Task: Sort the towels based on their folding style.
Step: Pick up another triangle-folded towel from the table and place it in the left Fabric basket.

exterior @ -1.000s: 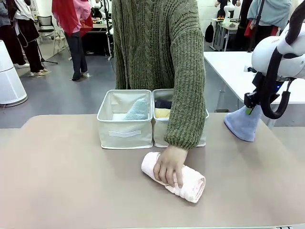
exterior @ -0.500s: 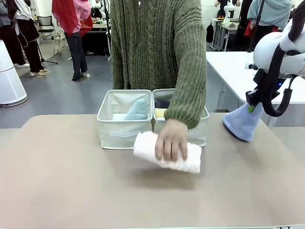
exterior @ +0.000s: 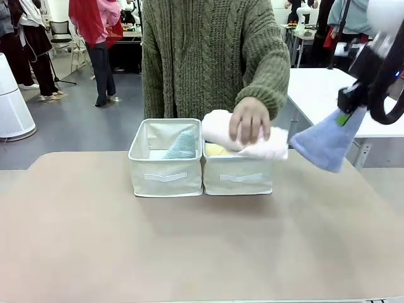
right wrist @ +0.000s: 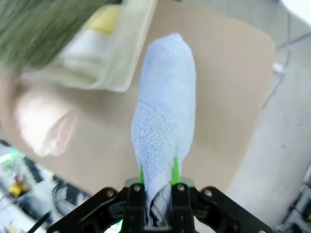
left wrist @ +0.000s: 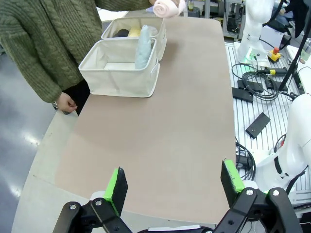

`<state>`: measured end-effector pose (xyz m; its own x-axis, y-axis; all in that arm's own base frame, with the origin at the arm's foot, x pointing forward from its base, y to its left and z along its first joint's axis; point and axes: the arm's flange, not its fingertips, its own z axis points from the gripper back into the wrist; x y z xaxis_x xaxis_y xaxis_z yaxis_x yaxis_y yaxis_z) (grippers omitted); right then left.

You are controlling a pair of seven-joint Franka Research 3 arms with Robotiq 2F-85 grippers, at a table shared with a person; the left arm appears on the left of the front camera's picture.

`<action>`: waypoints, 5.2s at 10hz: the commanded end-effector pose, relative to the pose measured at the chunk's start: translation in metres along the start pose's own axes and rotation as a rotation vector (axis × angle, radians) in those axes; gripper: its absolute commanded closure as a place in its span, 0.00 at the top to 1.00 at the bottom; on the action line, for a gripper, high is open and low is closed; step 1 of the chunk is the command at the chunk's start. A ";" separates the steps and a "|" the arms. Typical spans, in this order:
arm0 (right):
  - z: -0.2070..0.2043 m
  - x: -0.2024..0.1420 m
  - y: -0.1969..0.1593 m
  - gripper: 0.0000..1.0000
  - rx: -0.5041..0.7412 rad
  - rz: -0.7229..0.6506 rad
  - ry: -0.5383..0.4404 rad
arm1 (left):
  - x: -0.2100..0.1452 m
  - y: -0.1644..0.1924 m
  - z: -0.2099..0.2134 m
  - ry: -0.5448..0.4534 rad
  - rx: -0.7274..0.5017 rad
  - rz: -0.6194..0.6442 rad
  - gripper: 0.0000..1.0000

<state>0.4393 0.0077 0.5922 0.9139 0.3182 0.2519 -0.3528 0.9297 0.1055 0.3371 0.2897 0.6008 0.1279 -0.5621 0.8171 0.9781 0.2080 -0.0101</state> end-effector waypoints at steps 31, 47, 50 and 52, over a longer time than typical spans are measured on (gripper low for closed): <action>0.153 -0.114 -0.015 0.18 -0.291 -0.158 0.099 | -0.010 0.014 -0.010 -0.168 -0.016 0.031 1.00; 0.128 -0.008 0.119 0.18 -0.357 0.247 0.108 | -0.010 0.014 -0.010 -0.168 -0.016 0.031 1.00; 0.133 0.069 0.188 0.18 -0.434 0.386 0.095 | -0.010 0.014 -0.010 -0.168 -0.016 0.031 1.00; 0.127 0.106 0.226 0.18 -0.365 0.476 0.100 | -0.010 0.014 -0.010 -0.168 -0.016 0.031 1.00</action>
<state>0.4204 0.2188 0.7471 0.7092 0.6943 0.1223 -0.6261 0.7000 -0.3434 0.3539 0.2899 0.5863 0.1285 -0.4018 0.9067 0.9783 0.2011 -0.0496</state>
